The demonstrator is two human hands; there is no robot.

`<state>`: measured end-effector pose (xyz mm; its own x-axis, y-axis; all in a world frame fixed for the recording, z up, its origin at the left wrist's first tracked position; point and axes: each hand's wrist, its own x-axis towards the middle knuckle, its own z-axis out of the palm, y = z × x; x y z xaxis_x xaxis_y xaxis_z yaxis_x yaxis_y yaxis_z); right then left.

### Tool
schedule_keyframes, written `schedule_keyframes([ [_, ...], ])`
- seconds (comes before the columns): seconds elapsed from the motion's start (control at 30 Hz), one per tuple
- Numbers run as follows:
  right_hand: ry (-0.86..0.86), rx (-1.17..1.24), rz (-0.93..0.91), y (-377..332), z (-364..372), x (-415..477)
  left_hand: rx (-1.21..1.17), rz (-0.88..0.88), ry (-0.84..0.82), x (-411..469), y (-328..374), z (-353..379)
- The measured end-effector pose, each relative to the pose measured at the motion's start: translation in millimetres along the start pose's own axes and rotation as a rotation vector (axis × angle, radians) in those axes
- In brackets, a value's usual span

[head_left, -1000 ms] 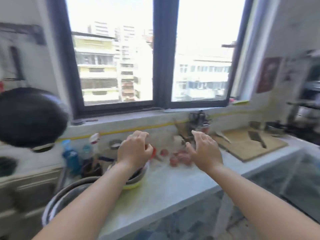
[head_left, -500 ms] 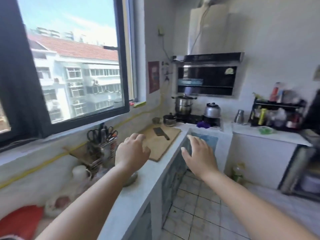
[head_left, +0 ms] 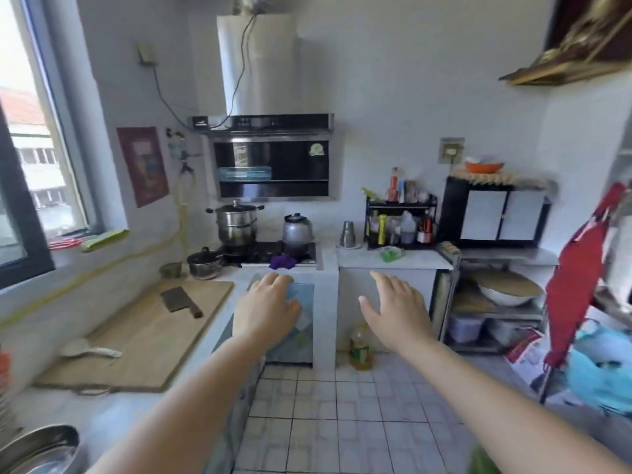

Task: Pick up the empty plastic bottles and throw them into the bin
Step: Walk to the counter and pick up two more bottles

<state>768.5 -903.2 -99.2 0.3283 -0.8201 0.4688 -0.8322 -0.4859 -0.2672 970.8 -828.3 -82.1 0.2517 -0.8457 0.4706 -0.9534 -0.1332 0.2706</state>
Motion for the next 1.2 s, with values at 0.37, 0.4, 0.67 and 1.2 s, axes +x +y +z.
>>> schedule_keyframes([
  [0.37, -0.002, -0.142, 0.05, 172.4, 16.1, 138.2, -0.074, 0.057, -0.033, 161.1, 97.8, 128.1],
  [0.4, -0.005, -0.143, 0.058, 182.9, 21.6, 149.4, -0.071, 0.053, -0.038, 173.9, 100.0, 139.4],
  [0.67, -0.001, -0.154, 0.086, 242.5, 84.5, 254.7, -0.074, 0.075, -0.038, 297.7, 99.2, 225.4],
  [1.2, 0.001, -0.143, 0.174, 347.4, 203.9, 488.2, -0.11, 0.161, -0.165, 564.0, 99.9, 386.4],
])
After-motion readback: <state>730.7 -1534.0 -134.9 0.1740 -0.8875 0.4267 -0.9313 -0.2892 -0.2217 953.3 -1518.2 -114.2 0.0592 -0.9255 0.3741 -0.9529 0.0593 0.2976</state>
